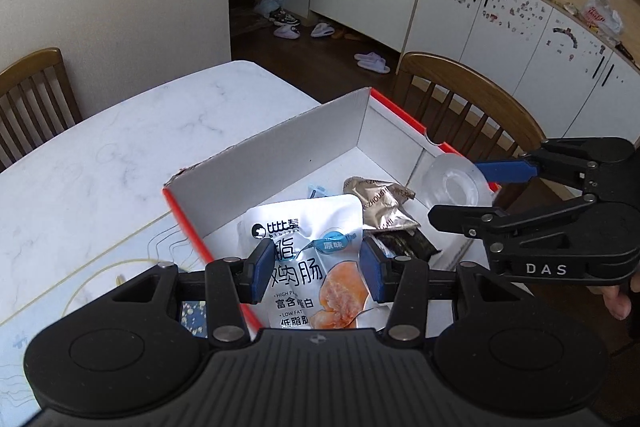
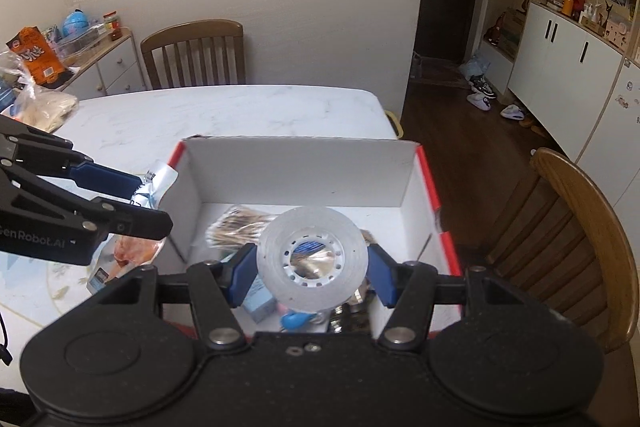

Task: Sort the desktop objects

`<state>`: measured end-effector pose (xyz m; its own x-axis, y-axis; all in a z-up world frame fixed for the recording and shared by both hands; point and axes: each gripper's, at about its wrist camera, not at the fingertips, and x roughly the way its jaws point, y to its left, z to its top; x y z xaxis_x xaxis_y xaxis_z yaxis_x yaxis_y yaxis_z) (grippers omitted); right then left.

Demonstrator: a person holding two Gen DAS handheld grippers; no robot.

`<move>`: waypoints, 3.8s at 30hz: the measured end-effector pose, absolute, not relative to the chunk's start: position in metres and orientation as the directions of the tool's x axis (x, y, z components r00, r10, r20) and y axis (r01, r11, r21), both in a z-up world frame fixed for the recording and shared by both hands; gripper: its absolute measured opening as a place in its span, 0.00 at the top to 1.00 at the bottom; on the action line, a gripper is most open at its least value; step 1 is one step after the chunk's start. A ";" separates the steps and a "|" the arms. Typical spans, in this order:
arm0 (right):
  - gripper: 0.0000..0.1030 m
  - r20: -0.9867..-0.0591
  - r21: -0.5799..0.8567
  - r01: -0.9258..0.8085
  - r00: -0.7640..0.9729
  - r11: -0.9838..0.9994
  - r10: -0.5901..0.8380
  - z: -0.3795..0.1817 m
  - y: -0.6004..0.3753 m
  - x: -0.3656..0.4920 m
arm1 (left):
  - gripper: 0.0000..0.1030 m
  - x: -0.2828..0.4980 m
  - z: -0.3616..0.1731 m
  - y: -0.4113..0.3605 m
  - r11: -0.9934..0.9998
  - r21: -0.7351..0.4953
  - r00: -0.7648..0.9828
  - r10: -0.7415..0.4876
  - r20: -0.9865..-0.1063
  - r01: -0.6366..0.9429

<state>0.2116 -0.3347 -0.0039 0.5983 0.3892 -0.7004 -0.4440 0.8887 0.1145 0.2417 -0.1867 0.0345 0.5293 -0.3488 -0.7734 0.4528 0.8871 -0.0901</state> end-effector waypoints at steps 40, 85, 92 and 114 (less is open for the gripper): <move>0.43 -0.826 0.100 -0.529 0.428 0.843 0.367 -0.093 -0.306 0.296 | 0.56 0.290 -0.054 -0.231 0.895 0.002 0.416 -0.205 -0.886 0.446; 0.31 -0.815 0.095 -0.516 0.450 0.852 0.364 -0.084 -0.319 0.284 | 0.26 0.280 -0.045 -0.225 0.900 -0.019 0.418 -0.221 -0.881 0.436; 0.31 -0.800 0.114 -0.522 0.456 0.845 0.389 -0.069 -0.320 0.278 | 0.26 0.276 -0.035 -0.218 0.906 -0.034 0.427 -0.232 -0.874 0.423; 0.27 -0.736 0.195 -0.530 0.477 0.825 0.480 -0.021 -0.337 0.238 | 0.26 0.251 -0.015 -0.195 0.917 -0.074 0.458 -0.264 -0.849 0.392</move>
